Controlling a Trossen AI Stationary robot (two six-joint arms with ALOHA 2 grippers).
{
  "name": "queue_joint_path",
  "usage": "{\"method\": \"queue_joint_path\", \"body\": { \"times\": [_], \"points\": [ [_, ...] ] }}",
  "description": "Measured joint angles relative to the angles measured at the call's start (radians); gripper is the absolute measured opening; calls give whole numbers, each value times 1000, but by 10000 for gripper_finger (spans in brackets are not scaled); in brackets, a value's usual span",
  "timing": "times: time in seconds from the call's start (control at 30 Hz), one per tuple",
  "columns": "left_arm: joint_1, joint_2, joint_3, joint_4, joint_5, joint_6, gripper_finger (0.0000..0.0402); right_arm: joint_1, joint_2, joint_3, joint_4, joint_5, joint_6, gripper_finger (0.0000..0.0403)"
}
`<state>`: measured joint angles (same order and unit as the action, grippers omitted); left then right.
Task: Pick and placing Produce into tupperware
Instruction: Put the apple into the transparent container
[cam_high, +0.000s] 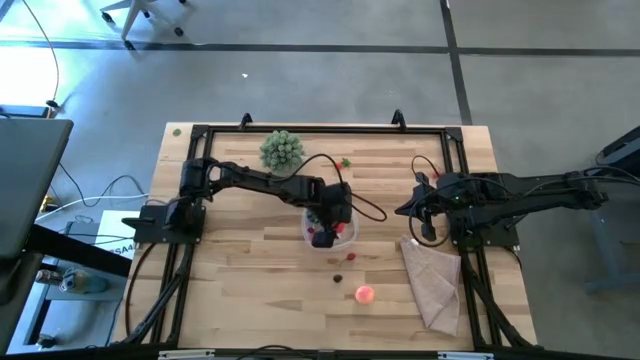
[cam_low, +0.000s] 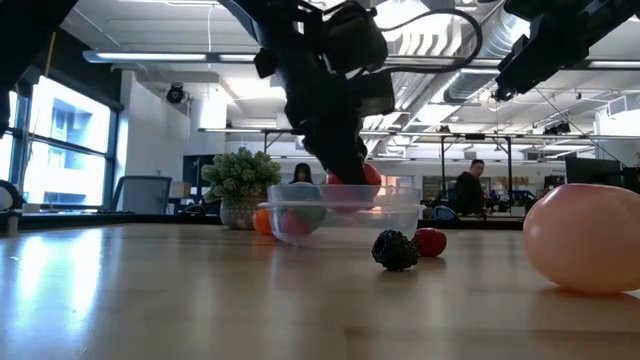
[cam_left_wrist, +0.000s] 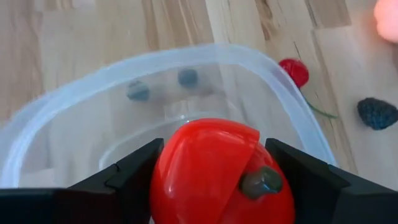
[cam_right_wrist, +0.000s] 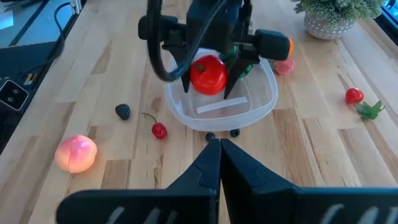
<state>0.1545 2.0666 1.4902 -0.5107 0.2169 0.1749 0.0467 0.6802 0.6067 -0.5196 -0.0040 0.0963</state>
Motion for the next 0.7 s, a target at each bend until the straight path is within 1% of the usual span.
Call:
{"method": "queue_joint_path", "body": {
  "times": [0.07, 0.13, 0.2, 0.27, 0.37, 0.43, 0.6, 0.7],
  "points": [
    [-6, 5, 1, 5, -2, 0, 276, 0, 0, 0, -1, 0, 0, 0],
    [-12, 20, 2, 14, -9, 1, 275, 0, 0, 0, 1, 0, 0, 0],
    [-12, 23, -3, -8, -16, 2, 267, 0, 0, 0, 0, 0, 0, 0],
    [-12, 33, 3, 21, -23, 5, 257, 0, 0, 0, 0, 0, 0, 0],
    [-11, 38, -1, 6, -27, 9, 251, 0, 0, 0, 0, 0, 0, 0],
    [-11, 37, 0, 16, -27, 11, 257, 0, 0, 0, 0, 0, 0, 0],
    [-11, 37, 0, 15, -27, 0, 286, 0, 0, 0, 0, 0, 0, 0],
    [-11, 37, 0, 14, -27, -3, 291, 0, 0, 0, 0, 0, 0, 0]
  ]
}}
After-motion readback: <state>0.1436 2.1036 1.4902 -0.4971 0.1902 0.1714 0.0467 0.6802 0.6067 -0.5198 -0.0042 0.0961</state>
